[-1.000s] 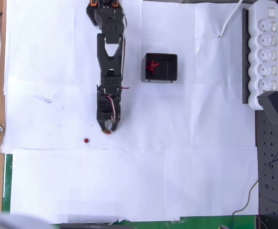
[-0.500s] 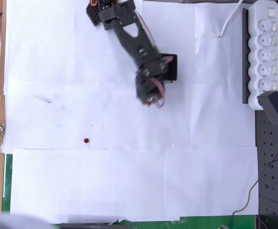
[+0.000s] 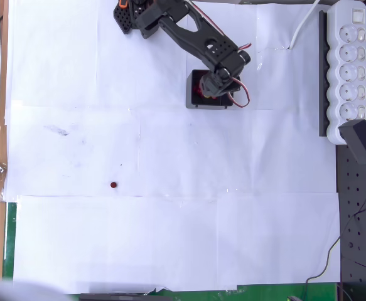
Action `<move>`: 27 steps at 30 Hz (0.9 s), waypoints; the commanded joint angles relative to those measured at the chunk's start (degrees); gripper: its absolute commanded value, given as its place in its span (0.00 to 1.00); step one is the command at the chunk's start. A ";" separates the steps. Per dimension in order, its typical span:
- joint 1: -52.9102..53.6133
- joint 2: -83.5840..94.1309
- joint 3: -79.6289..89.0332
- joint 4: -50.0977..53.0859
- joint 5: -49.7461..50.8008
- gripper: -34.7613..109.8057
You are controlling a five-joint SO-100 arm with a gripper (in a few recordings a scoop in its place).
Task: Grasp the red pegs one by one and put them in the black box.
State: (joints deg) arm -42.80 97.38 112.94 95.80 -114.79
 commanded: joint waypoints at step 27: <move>23.20 -21.97 -17.23 -30.41 9.58 0.34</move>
State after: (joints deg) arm -28.83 84.29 102.22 78.93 -108.98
